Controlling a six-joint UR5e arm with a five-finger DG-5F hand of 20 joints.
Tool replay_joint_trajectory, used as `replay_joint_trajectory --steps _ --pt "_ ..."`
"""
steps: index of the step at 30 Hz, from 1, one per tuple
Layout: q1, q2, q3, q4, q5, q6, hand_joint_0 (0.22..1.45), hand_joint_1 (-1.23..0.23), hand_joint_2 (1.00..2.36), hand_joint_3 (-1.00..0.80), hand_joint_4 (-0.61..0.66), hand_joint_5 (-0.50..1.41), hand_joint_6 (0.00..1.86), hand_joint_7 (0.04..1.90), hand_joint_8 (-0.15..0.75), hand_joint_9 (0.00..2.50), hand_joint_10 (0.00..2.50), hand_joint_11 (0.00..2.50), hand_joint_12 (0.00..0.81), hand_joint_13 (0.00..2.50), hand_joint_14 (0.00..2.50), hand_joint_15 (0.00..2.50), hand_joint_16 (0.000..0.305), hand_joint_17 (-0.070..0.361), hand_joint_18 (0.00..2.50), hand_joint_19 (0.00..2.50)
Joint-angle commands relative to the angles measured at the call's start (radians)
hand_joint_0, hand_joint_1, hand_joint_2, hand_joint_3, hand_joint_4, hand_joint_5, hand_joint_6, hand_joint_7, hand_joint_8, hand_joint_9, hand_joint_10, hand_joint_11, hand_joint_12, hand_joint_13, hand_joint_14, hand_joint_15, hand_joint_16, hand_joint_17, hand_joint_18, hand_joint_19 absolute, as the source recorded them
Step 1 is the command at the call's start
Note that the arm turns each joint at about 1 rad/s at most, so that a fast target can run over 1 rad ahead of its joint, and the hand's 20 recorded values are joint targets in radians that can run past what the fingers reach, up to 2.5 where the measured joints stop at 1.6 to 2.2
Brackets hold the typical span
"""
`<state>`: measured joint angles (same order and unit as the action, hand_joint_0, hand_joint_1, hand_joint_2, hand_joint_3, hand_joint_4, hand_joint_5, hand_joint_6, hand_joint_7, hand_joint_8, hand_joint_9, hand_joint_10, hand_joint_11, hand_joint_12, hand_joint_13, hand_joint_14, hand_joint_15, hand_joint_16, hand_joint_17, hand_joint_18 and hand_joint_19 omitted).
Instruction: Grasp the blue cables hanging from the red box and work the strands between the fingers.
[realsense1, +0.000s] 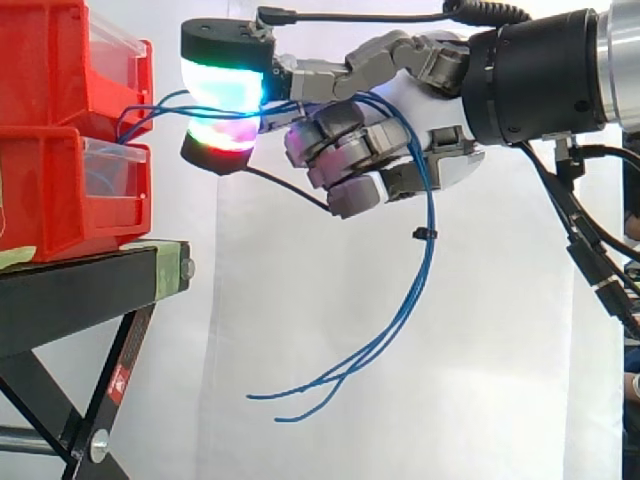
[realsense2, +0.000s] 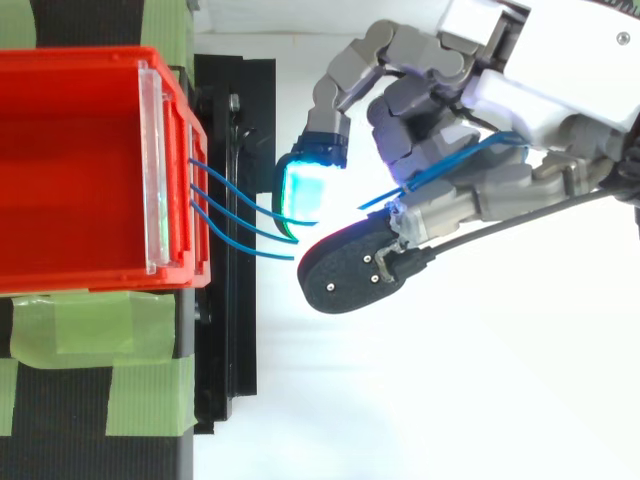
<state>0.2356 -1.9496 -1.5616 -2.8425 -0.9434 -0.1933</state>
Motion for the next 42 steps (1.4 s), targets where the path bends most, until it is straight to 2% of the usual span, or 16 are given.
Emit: replay_joint_trajectory --steps 1,3,4,9,11,12,14,15,17,18,32,33,34,36,40,42 --pt "0.001 0.0 0.0 0.0 0.0 0.0 1.04 -0.83 1.02 -0.24 0.1 -0.23 1.31 0.72 0.392 0.59 2.5 2.39 0.482 1.25 2.5 1.37 0.059 0.133 1.52 1.19" --pt "-0.001 0.0 0.0 0.0 0.0 0.0 1.03 -0.85 1.02 -0.17 0.1 -0.26 1.28 0.73 0.39 0.5 2.5 2.36 0.477 1.17 2.5 1.38 0.06 0.136 1.47 1.2" --pt "0.001 0.001 0.0 0.0 0.0 0.0 1.03 -0.86 1.02 -0.2 0.1 -0.26 1.25 0.74 0.389 0.44 2.5 2.33 0.481 1.15 2.5 1.38 0.061 0.137 1.45 1.16" --pt "-0.001 0.0 0.0 0.0 0.0 0.0 1.01 -0.91 1.01 -0.75 0.11 -0.27 1.08 0.78 0.401 0.35 2.5 2.28 0.477 1.04 2.5 1.37 0.06 0.136 1.37 1.18" --pt "0.001 0.001 0.0 0.0 -0.001 0.0 1.03 -0.91 1.01 -0.82 0.11 -0.27 1.07 0.78 0.399 0.35 2.5 2.26 0.471 1.03 2.5 1.35 0.06 0.134 1.38 1.17" --pt "-0.001 0.0 0.0 0.0 -0.001 0.0 1.05 -0.92 1.01 -0.8 0.11 -0.27 1.06 0.78 0.395 0.34 2.5 2.27 0.473 1.03 2.5 1.35 0.06 0.135 1.39 1.19" --pt "-0.001 0.0 0.0 0.0 -0.001 0.0 1.11 -0.89 1.02 -0.6 0.1 -0.27 1.06 0.78 0.393 0.32 2.5 2.24 0.468 1.01 2.5 1.34 0.059 0.134 1.35 1.15" --pt "-0.001 0.0 0.0 0.002 -0.001 0.0 1.14 -0.87 1.02 -0.37 0.09 -0.27 1.09 0.76 0.393 0.3 2.5 2.2 0.461 0.98 2.5 1.32 0.059 0.132 1.26 1.02" --pt "0.001 0.0 0.0 0.0 -0.001 0.0 1.17 -0.84 1.02 -0.17 0.08 -0.27 1.13 0.75 0.389 0.29 2.5 2.18 0.46 0.97 2.5 1.29 0.058 0.131 1.17 0.84" --pt "-0.001 0.0 0.0 0.0 -0.001 0.0 1.18 -0.83 1.02 -0.12 0.07 -0.27 1.14 0.74 0.39 0.29 2.5 2.18 0.46 0.97 2.5 1.28 0.058 0.131 1.14 0.78" --pt "-0.001 0.0 0.0 0.003 -0.001 0.0 1.21 -0.8 1.02 -0.26 0.09 -0.18 1.11 0.73 0.386 0.34 2.5 2.07 0.457 0.96 2.5 1.22 0.055 0.123 1.07 0.71" --pt "-0.001 0.0 0.0 0.003 -0.001 0.0 1.19 -0.79 1.02 -0.33 0.1 -0.16 1.13 0.73 0.387 0.38 2.5 2.08 0.454 0.99 2.5 1.23 0.054 0.123 1.13 0.76" --pt "-0.001 0.0 0.0 0.003 -0.001 0.0 1.14 -0.78 1.02 -0.47 0.11 -0.15 1.13 0.73 0.391 0.43 2.5 2.14 0.453 1.02 2.5 1.25 0.053 0.12 1.25 0.99" --pt "0.001 0.0 0.0 0.003 -0.001 0.0 1.06 -0.78 1.01 -0.68 0.12 -0.13 1.12 0.73 0.391 0.44 2.5 2.08 0.457 1.05 2.5 1.28 0.054 0.121 1.39 1.26" --pt "-0.001 0.001 0.0 0.003 -0.001 0.0 0.98 -0.75 1.0 -0.99 0.14 -0.09 1.1 0.75 0.39 0.5 2.5 2.09 0.455 1.08 2.5 1.27 0.054 0.121 1.4 1.21" --pt "-0.001 0.0 0.0 0.003 0.0 0.0 0.95 -0.73 1.0 -1.0 0.15 -0.06 1.09 0.76 0.398 0.53 2.5 2.11 0.46 1.1 2.5 1.26 0.054 0.122 1.41 1.2"
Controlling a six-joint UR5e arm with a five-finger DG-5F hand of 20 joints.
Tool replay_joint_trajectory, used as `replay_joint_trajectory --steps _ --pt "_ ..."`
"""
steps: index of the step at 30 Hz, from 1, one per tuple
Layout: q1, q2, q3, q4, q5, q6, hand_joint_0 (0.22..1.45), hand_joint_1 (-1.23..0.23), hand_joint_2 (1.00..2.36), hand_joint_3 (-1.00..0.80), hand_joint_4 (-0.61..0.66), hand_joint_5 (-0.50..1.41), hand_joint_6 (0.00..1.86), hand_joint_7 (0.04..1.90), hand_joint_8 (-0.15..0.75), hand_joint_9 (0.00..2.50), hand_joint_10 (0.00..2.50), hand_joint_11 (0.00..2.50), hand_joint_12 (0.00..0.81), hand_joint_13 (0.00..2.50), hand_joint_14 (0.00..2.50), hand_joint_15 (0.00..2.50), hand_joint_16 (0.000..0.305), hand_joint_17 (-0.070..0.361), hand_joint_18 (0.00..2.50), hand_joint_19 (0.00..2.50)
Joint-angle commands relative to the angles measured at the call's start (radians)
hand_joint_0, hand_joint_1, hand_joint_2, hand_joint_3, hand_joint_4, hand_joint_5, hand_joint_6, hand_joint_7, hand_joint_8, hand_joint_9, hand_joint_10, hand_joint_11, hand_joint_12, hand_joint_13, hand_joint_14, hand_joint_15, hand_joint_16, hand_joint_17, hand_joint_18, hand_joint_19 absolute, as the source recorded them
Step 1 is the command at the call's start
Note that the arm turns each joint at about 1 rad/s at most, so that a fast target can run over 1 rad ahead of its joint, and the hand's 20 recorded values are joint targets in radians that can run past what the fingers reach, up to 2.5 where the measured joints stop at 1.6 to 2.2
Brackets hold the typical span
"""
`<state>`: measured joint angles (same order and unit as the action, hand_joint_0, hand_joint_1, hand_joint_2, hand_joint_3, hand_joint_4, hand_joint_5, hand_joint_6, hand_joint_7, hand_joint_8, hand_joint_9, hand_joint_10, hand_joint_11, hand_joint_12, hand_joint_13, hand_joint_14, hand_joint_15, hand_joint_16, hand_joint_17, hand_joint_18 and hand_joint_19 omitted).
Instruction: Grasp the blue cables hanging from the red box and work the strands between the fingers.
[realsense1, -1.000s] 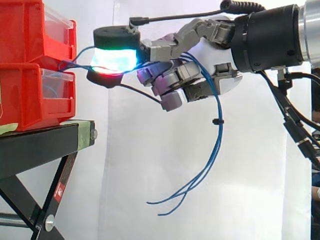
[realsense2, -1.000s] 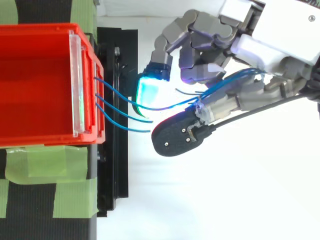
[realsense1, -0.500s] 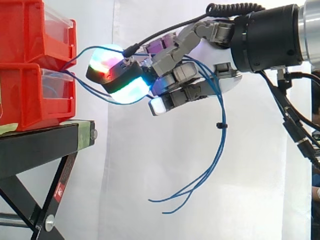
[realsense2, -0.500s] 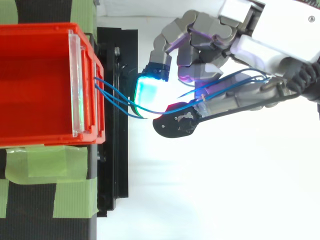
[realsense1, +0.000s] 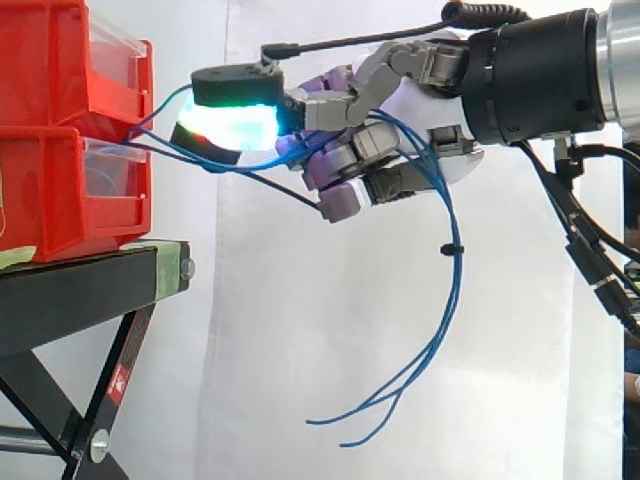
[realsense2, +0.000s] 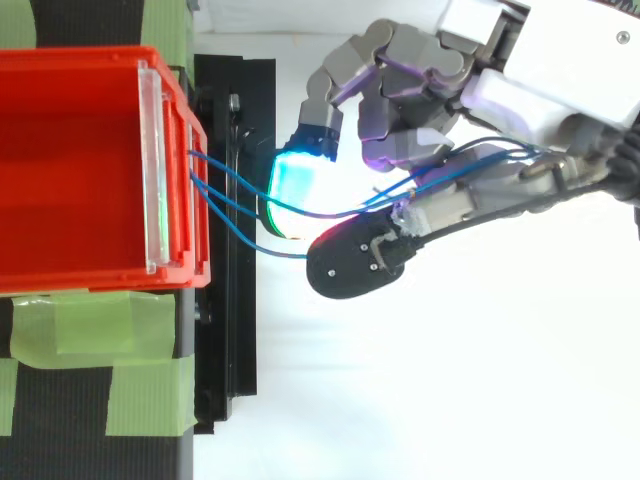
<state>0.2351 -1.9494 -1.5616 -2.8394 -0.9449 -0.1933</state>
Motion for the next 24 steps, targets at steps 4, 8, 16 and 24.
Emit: replay_joint_trajectory --steps 4,8,16,24 --pt "0.001 0.0 0.0 0.0 0.001 0.0 0.93 -0.73 1.0 -1.0 0.15 -0.05 1.09 0.76 0.396 0.55 2.5 2.11 0.462 1.11 2.5 1.26 0.053 0.12 1.42 1.18" --pt "0.001 0.0 0.0 0.0 0.001 0.0 0.89 -0.72 1.0 -1.0 0.15 -0.03 1.09 0.77 0.402 0.57 2.5 2.13 0.464 1.13 2.5 1.26 0.053 0.12 1.42 1.19" --pt "0.0 0.0 0.0 0.0 0.003 0.0 0.75 -0.69 1.0 -1.0 0.17 0.0 1.09 0.79 0.428 0.6 2.5 2.19 0.484 1.16 2.5 1.28 0.061 0.136 1.42 0.98" --pt "0.0 0.0 0.0 -0.002 0.003 0.0 0.65 -0.72 1.0 -1.0 0.2 0.01 1.1 0.77 0.438 0.62 2.5 2.06 0.49 1.19 2.5 1.19 0.068 0.153 1.46 0.83"
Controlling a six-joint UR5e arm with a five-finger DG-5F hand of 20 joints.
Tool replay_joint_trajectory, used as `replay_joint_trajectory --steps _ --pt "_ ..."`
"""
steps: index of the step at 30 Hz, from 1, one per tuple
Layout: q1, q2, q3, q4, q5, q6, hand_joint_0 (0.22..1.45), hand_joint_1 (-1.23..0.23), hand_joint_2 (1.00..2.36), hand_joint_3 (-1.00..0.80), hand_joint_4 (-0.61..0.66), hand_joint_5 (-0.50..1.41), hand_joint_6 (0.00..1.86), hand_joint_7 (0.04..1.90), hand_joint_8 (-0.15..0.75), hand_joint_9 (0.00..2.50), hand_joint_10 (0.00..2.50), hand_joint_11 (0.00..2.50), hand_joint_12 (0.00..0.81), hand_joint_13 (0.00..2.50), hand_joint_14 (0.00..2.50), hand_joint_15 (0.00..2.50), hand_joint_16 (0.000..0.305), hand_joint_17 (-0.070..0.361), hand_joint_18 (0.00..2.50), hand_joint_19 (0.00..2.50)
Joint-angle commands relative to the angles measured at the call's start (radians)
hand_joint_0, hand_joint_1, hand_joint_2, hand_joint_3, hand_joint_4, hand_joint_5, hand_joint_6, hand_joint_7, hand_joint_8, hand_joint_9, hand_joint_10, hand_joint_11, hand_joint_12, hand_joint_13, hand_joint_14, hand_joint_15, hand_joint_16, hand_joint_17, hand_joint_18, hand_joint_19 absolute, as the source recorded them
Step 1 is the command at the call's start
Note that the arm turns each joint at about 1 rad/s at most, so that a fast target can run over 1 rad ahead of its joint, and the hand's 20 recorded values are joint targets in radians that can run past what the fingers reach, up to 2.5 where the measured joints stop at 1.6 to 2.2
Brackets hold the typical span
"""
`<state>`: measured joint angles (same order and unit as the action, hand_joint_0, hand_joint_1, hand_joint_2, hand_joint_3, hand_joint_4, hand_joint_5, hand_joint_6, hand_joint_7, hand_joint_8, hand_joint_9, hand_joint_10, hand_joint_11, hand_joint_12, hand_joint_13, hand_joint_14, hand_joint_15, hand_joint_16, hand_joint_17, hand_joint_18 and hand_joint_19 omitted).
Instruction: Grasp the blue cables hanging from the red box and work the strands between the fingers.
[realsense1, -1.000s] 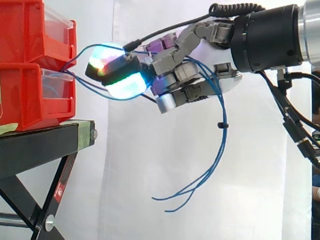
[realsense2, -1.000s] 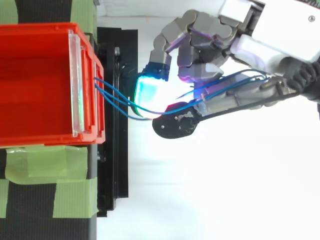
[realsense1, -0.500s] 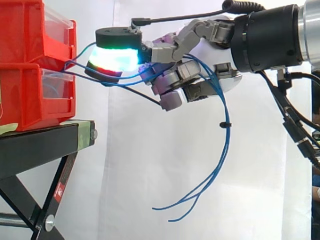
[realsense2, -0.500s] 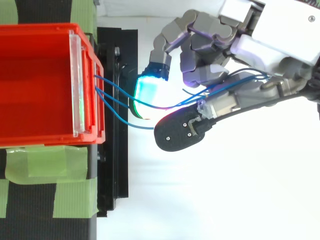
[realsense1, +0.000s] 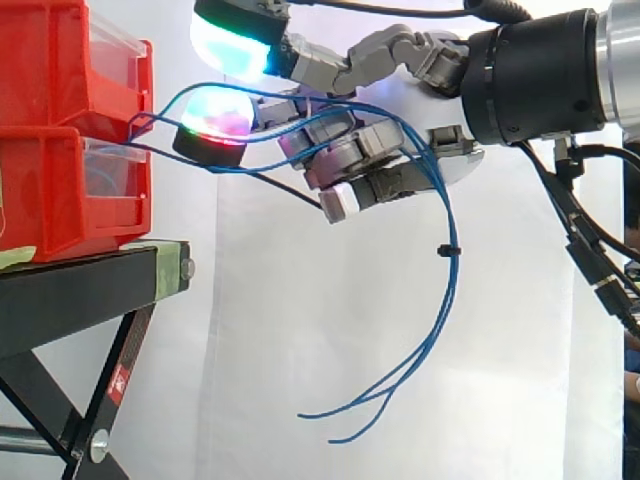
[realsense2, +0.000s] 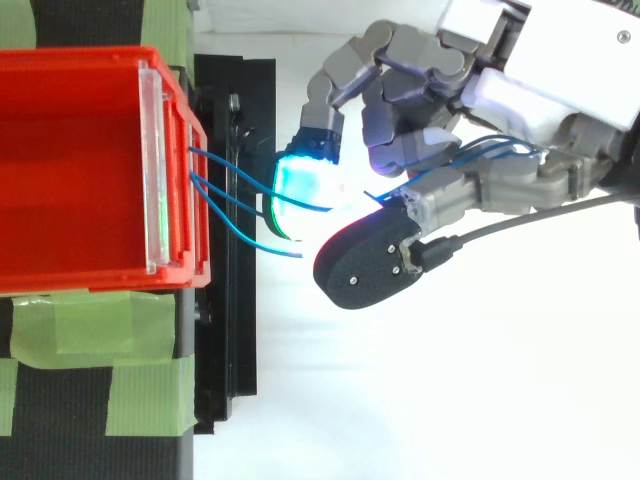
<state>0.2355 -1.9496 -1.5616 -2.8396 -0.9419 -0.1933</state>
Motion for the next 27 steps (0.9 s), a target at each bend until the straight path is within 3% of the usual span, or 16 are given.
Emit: replay_joint_trajectory --steps 1,20,27 --pt "0.001 0.0 0.0 0.0 0.0 0.0 0.65 -0.72 1.0 -1.0 0.21 0.02 1.09 0.77 0.441 0.62 2.5 2.1 0.493 1.19 2.5 1.19 0.068 0.153 1.46 0.84" --pt "0.001 0.0 0.0 0.002 0.0 -0.003 0.83 -0.68 1.0 -1.0 0.14 0.15 0.98 0.9 0.406 0.7 2.5 2.11 0.464 1.16 2.5 1.24 0.055 0.123 1.45 1.06" --pt "-0.001 0.0 0.0 0.002 0.0 0.0 0.89 -0.69 1.01 -0.83 0.09 0.17 0.98 0.91 0.401 0.71 2.5 2.18 0.465 1.16 2.5 1.29 0.053 0.12 1.44 1.12"
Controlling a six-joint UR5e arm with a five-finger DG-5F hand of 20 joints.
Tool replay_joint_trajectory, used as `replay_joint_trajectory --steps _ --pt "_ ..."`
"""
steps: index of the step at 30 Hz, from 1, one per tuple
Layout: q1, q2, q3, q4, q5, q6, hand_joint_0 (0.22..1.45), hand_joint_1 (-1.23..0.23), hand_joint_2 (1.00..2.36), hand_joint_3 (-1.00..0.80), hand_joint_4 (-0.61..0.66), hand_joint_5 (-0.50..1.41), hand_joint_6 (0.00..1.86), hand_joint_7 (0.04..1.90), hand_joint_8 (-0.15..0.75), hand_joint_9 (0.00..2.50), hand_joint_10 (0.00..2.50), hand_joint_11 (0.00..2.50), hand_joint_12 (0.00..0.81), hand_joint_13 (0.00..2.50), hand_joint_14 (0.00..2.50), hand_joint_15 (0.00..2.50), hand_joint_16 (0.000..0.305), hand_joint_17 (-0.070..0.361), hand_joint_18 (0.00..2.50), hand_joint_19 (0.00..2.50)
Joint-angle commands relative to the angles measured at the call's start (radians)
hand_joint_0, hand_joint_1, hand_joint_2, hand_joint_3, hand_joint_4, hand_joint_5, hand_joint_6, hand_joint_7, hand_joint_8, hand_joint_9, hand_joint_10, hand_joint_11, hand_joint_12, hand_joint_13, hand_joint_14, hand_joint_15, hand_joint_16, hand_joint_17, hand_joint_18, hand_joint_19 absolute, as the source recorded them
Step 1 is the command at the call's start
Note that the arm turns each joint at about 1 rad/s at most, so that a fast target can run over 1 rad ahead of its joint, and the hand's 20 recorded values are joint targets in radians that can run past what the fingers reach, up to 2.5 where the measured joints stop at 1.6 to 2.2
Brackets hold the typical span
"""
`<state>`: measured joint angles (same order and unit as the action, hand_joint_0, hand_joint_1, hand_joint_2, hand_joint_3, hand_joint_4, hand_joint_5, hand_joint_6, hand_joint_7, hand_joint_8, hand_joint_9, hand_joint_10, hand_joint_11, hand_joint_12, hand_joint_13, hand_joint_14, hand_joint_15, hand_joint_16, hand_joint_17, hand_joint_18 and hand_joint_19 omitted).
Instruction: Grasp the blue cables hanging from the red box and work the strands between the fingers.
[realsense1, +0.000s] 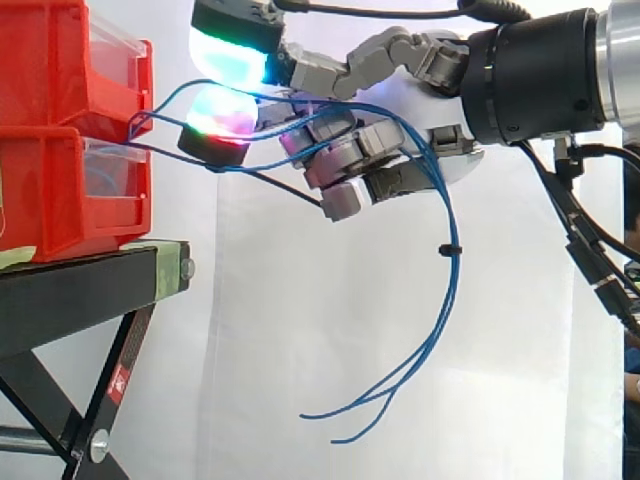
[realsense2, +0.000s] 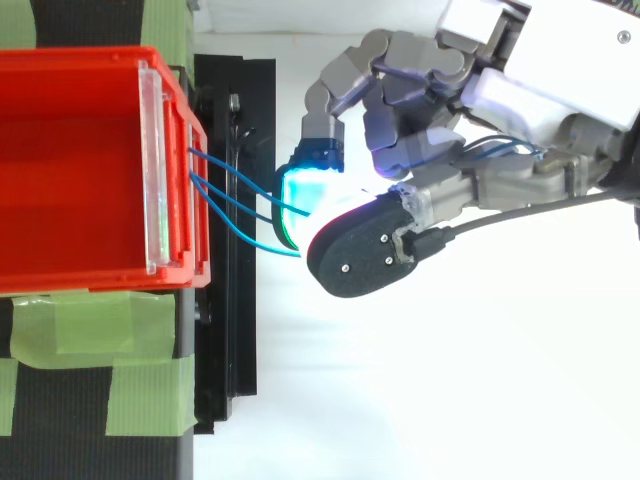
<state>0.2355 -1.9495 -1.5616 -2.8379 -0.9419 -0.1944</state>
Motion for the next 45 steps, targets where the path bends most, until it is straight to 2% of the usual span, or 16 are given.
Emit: replay_joint_trajectory --steps 1,13,45 --pt "-0.001 0.0 0.0 0.0 0.0 0.001 0.89 -0.69 1.01 -0.8 0.08 0.17 0.99 0.91 0.4 0.71 2.5 2.17 0.465 1.16 2.5 1.29 0.054 0.121 1.44 1.11" --pt "-0.001 0.0 0.0 0.0 -0.002 0.001 0.91 -0.73 1.02 -0.43 0.01 0.15 1.13 0.88 0.364 0.66 2.5 2.24 0.465 1.14 2.5 1.33 0.054 0.122 1.44 1.16" --pt "0.001 0.0 0.0 -0.005 -0.003 -0.004 0.92 -0.73 1.02 -0.41 0.0 0.16 1.13 0.9 0.356 0.66 2.5 2.24 0.463 1.14 2.5 1.32 0.053 0.12 1.43 1.17"
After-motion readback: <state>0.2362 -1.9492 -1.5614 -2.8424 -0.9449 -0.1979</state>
